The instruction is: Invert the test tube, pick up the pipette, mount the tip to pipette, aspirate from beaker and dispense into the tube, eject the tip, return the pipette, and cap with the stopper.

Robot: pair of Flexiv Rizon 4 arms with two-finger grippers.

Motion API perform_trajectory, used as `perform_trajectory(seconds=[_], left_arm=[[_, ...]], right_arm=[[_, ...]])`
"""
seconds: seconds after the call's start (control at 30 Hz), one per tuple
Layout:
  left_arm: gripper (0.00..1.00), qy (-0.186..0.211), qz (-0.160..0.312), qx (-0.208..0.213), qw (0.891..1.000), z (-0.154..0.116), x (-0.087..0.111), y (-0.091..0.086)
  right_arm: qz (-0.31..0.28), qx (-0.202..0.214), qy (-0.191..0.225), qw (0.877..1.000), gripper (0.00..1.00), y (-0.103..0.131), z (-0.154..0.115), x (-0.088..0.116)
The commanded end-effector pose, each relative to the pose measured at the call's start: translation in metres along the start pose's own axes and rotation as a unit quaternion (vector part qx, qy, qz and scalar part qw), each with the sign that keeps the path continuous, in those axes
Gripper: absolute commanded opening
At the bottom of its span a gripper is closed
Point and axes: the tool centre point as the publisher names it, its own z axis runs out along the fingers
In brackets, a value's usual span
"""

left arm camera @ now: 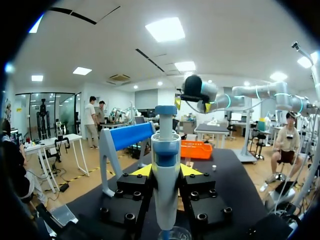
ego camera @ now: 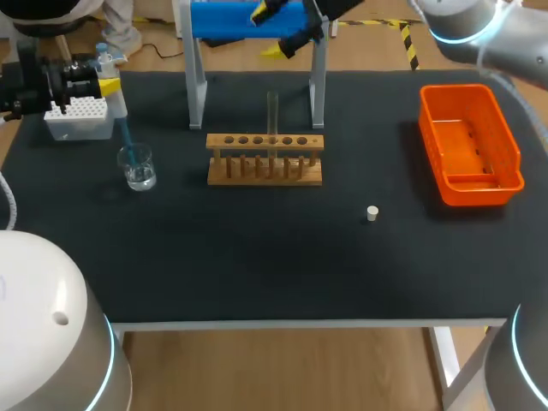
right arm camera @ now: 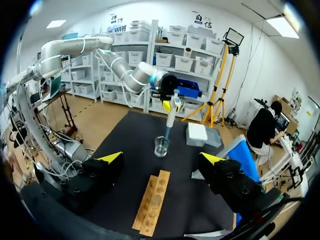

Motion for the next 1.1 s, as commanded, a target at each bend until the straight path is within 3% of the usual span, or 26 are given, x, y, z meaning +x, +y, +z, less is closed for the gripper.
perform_trajectory(seconds=[0.03, 0.33, 0.67, 1.1], left_arm=[[0.0, 0.001, 0.0, 0.0, 1.0, 0.0, -0.001, 0.0], [0.0, 0.001, 0.0, 0.0, 1.0, 0.0, -0.001, 0.0], [0.0, 0.001, 0.0, 0.0, 1.0, 0.0, -0.001, 0.0], [0.0, 0.001, 0.0, 0.0, 1.0, 0.0, -0.001, 0.0]], right_arm=[[0.004, -0.014, -0.003, 1.0, 1.0, -0.029, 0.002, 0.005], [0.031, -0.015, 0.006, 0.999, 1.0, -0.075, -0.007, 0.011], [0.046, -0.032, 0.01, 0.998, 1.0, -0.1, -0.023, 0.023], [0.001, -0.031, 0.025, 0.999, 1.0, -0.121, 0.011, 0.036]])
